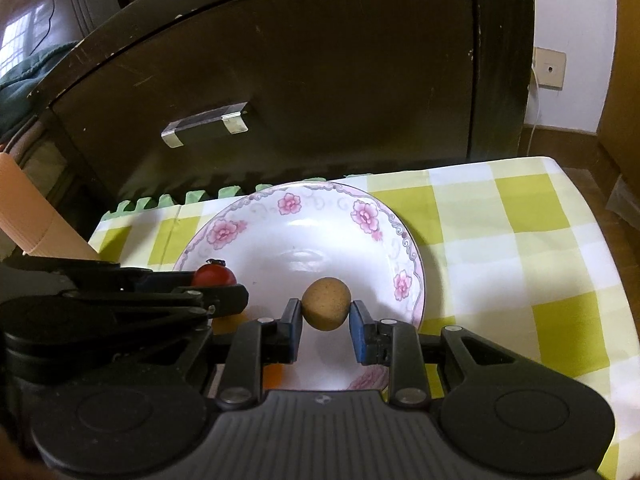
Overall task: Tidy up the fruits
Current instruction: 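Carry both fruits to the bowl and open the left gripper to drop the tomato, then open the right gripper to drop the brown fruit into the bowl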
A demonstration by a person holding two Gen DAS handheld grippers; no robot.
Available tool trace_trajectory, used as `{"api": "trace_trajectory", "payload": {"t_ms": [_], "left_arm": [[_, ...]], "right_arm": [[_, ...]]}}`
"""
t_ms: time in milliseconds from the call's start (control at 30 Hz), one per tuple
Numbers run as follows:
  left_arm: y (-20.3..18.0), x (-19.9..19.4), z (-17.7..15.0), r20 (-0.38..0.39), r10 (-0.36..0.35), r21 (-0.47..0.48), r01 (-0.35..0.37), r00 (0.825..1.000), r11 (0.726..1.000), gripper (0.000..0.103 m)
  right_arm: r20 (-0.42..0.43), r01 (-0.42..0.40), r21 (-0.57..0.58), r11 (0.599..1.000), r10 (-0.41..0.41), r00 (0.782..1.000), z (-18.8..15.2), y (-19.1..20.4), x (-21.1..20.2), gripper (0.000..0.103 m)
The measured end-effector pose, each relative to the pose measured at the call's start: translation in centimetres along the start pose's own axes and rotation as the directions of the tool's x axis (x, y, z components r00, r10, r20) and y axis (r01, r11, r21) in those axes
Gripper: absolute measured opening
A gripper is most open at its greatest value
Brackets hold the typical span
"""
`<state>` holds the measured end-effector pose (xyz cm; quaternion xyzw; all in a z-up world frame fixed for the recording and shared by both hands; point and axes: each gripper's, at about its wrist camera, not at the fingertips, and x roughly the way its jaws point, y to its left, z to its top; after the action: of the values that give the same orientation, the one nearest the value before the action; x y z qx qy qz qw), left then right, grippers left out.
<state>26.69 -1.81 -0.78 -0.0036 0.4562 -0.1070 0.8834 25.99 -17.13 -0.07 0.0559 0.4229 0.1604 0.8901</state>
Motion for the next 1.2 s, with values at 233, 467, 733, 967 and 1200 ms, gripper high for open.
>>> {"api": "trace_trajectory", "payload": {"t_ms": [233,467,733,967,1200], "left_arm": [[0.2,-0.2,0.1,0.008,0.009,-0.014,-0.009,1.0,1.0,0.042],[0.3,-1.0,0.2,0.019,0.015,-0.019,-0.015,1.0,1.0,0.048],[0.1,-3.2,0.3,0.039,0.018,-0.021,-0.017,0.999,1.0,0.048],[-0.1,-5.2,-0.6,0.053,0.023,-0.025,-0.022,0.998,0.999,0.048],[-0.2,-7.4,-1.5,0.073,0.024,-0.026,-0.022,0.997,0.999,0.048]], "right_arm": [[0.008,0.004,-0.003,1.0,-0.004,1.0,0.0,0.1,-0.2,0.027],[0.02,0.009,-0.001,1.0,-0.009,1.0,0.2,0.0,-0.6,0.031],[0.039,0.016,0.001,1.0,-0.016,0.999,0.2,0.3,-2.1,0.032],[0.052,0.018,-0.014,1.0,-0.017,0.999,0.1,1.2,-4.0,0.032],[0.053,0.025,-0.037,0.999,-0.023,0.998,-0.6,2.4,-6.0,0.032]]}}
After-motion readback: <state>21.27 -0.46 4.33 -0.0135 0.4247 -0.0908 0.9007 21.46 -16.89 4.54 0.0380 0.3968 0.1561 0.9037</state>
